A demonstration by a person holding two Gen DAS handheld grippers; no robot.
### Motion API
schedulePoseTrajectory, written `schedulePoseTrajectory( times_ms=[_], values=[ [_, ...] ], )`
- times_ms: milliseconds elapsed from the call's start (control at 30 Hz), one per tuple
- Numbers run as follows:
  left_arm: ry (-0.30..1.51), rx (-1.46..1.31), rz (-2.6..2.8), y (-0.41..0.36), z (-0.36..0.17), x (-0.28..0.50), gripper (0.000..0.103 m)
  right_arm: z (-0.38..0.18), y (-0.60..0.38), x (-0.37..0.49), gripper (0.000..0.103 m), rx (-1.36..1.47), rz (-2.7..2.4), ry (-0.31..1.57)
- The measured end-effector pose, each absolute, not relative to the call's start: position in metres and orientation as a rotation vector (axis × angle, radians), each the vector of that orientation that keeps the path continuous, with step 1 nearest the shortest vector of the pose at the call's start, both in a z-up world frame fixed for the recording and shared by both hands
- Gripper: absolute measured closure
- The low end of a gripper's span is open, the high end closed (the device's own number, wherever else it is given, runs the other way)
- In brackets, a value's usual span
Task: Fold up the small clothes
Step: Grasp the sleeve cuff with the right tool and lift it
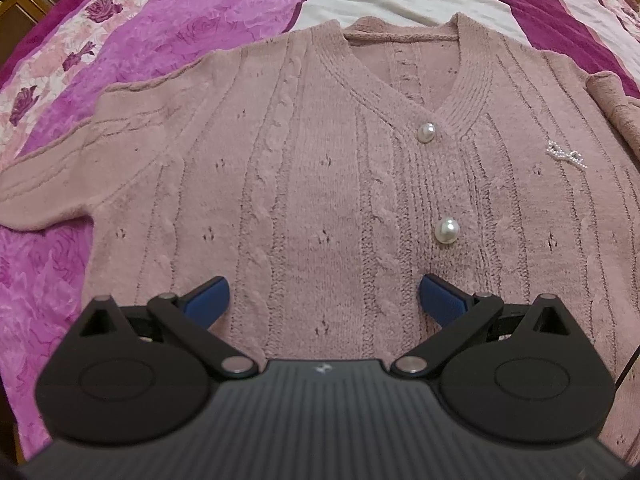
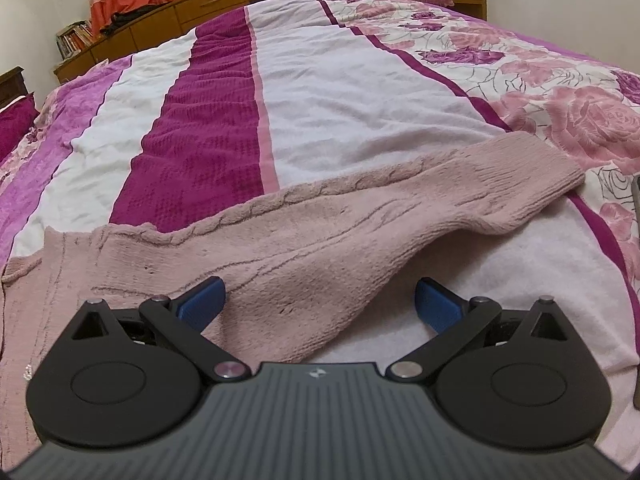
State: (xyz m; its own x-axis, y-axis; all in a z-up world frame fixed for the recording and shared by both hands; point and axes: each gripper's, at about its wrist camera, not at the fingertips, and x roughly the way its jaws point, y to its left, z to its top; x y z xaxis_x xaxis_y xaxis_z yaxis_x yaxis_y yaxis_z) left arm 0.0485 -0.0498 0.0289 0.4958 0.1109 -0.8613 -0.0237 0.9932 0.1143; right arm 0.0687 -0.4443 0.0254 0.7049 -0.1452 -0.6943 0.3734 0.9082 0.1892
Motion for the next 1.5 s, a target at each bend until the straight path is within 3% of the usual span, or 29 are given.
schedulePoseTrajectory(
  times_ms=[667,733,833,1000,1067,1233,1500],
  values=[
    [1.054,0.074,0.081,-0.048,0.024,0.049,0.000,0.013,-0.460,0.103,0.000,0.309,-0.280,0.686],
    [1.053,0.076,0.081,-0.049,0.024,0.049,0.000,0.013,-0.462,0.103,0.005,0.320,-0.292,0.663],
    [1.052,0.076,0.077,-0.048,0.024,0.049,0.000,0.016,-0.465,0.102,0.027,0.329,-0.333,0.630],
    [1.050,0.072,0.072,-0.046,0.024,0.049,0.000,0.023,-0.473,0.093,0.081,0.375,-0.330,0.581],
    [1.047,0.071,0.070,-0.046,0.024,0.048,0.000,0.028,-0.473,0.089,0.090,0.371,-0.334,0.566],
    [1.044,0.068,0.065,-0.046,0.024,0.048,0.000,0.051,-0.469,0.069,0.096,0.343,-0.317,0.482],
    [1.042,0.058,0.054,-0.043,0.028,0.047,0.000,0.097,-0.464,0.031,0.097,0.313,-0.324,0.369]
  ],
)
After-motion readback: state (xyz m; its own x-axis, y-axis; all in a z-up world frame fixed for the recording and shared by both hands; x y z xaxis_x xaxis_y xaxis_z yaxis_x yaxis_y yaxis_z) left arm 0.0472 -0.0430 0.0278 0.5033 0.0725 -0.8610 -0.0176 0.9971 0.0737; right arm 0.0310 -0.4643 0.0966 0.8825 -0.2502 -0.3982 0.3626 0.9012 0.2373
